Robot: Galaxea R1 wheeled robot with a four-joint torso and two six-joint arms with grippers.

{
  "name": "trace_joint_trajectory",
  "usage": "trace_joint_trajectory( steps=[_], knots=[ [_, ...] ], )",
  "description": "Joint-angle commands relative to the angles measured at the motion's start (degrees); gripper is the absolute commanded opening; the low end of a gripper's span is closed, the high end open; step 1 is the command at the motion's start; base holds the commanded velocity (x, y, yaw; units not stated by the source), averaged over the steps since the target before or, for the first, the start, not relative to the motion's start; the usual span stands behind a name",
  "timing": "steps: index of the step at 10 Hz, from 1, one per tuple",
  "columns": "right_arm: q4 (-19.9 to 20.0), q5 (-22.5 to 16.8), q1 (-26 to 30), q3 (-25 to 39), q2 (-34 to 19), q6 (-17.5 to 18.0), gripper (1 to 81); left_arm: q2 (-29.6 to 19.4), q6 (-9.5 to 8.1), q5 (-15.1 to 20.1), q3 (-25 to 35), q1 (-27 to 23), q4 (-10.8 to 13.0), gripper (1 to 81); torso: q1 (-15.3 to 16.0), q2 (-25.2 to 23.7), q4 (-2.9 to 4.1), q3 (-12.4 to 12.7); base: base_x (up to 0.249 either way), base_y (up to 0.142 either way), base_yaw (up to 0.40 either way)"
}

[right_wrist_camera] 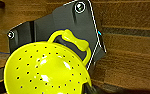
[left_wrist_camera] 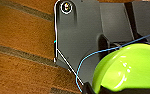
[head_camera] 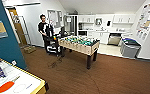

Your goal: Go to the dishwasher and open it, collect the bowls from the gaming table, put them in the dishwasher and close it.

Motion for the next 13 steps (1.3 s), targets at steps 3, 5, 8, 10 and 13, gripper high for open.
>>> trace_joint_trajectory(
  steps=[3,5,8,10,13],
  knots=[
    [-0.34,-3.50,2.31,0.13,-1.74,-0.25,1.0,-0.91,0.43,2.75,-0.08,-2.44,0.56,1.0,0.00,0.00,0.00,0.00,0.000,0.000,-0.360],
    [-0.34,-3.50,2.48,0.13,-1.74,-0.25,1.0,-0.91,0.43,2.66,0.01,-2.35,0.48,1.0,0.02,0.02,0.00,0.00,0.000,0.000,-0.214],
    [-0.42,-3.50,2.56,0.13,-1.74,-0.25,1.0,-1.00,0.34,2.58,0.01,-2.44,0.48,1.0,0.02,0.02,0.00,0.00,0.037,-0.035,-0.100],
    [-0.42,-3.50,2.56,0.13,-1.74,-0.25,1.0,-1.00,0.34,2.40,0.01,-2.43,0.22,1.0,0.02,0.02,0.00,0.00,0.159,-0.098,0.000],
    [-0.34,-3.50,2.65,0.04,-1.74,-0.25,1.0,-0.91,0.34,2.40,0.10,-2.43,0.04,1.0,0.00,0.00,0.00,0.00,0.157,-0.085,0.000]
  ],
)
